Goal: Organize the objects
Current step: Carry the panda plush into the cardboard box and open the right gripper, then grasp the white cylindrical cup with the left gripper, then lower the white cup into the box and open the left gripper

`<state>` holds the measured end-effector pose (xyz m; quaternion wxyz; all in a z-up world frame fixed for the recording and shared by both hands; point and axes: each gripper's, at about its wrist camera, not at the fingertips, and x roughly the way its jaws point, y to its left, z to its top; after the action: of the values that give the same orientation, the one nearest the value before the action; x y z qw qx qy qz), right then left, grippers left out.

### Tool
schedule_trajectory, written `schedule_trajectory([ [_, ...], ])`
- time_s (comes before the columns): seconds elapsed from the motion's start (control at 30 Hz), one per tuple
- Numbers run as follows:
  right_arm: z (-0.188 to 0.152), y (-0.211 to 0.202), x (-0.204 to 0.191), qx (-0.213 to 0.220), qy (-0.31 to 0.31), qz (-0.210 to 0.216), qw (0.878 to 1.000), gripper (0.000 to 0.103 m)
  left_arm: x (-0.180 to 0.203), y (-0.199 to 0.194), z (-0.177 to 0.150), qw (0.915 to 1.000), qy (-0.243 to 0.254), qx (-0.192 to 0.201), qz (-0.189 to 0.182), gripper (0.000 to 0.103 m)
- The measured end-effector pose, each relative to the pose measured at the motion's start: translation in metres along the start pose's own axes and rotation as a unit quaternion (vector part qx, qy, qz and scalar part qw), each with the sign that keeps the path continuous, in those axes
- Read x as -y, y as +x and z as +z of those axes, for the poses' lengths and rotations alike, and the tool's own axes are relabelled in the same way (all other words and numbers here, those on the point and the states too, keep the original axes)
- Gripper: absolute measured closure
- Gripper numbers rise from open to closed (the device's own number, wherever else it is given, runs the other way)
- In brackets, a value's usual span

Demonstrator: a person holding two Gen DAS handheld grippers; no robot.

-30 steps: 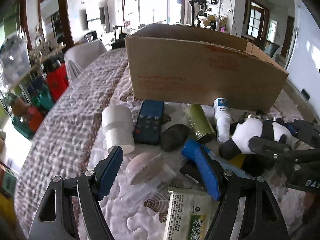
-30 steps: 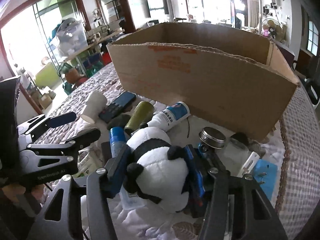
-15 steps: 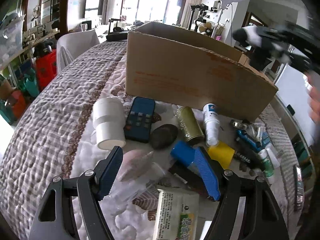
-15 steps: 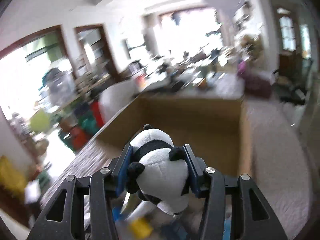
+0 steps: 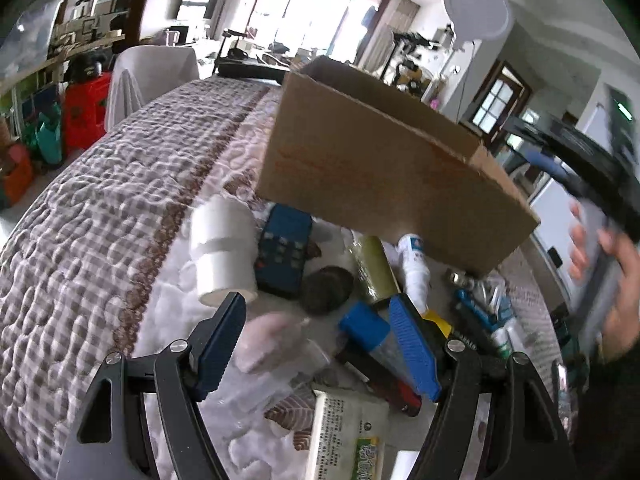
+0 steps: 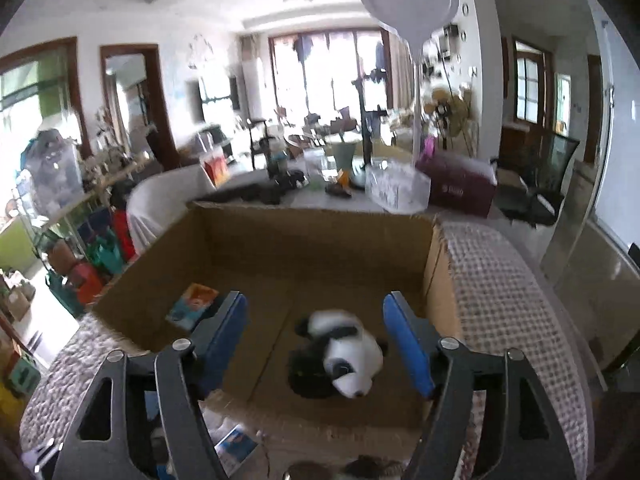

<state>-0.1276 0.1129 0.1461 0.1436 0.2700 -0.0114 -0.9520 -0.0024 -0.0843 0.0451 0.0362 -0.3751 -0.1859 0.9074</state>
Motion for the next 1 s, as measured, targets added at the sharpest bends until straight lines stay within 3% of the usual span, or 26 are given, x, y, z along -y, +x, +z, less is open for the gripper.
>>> schedule_trajectory([
  [0.2, -0.066, -0.061, -0.007, -0.024, -0.014, 0.008, 1.0, 0.0, -0.025, -0.004, 0.007, 0.9991, -0.035, 0.013, 0.022, 0.029],
  [0.33, -0.121, -0.072, -0.004, -0.061, -0.002, 0.008, 0.998, 0.0, -0.045, 0.002, 0.011, 0.9966, -0.073, 0.004, 0.038, 0.041],
  [0.4, -0.144, -0.07, 0.0, -0.079, 0.009, 0.009, 0.997, 0.0, -0.047, 0.008, 0.013, 0.9959, -0.079, -0.007, 0.044, 0.042],
  [0.53, -0.164, -0.065, 0.002, -0.103, 0.02, 0.017, 0.994, 0.0, -0.037, 0.022, 0.026, 0.9957, -0.046, -0.02, 0.077, 0.046],
  [0.57, -0.165, -0.067, 0.003, -0.098, 0.018, 0.017, 0.995, 0.0, -0.035, 0.027, 0.027, 0.9954, -0.037, -0.026, 0.084, 0.057],
  [0.63, -0.166, -0.07, 0.002, -0.089, 0.014, 0.016, 0.996, 0.0, -0.03, 0.042, 0.032, 0.9928, -0.013, -0.054, 0.106, 0.066],
  [0.73, -0.172, -0.076, -0.001, -0.076, 0.002, 0.008, 0.997, 0.0, -0.025, 0.042, 0.034, 0.9907, -0.003, -0.063, 0.121, 0.066],
  [0.87, -0.172, -0.078, -0.002, -0.067, -0.003, -0.006, 0.998, 0.0, -0.004, 0.016, 0.04, 0.9952, 0.01, -0.029, 0.093, 0.066],
  [1.0, -0.171, -0.082, -0.014, -0.053, -0.035, -0.019, 0.998, 0.0, 0.04, -0.014, 0.069, 0.9946, 0.067, 0.042, 0.067, 0.066],
])
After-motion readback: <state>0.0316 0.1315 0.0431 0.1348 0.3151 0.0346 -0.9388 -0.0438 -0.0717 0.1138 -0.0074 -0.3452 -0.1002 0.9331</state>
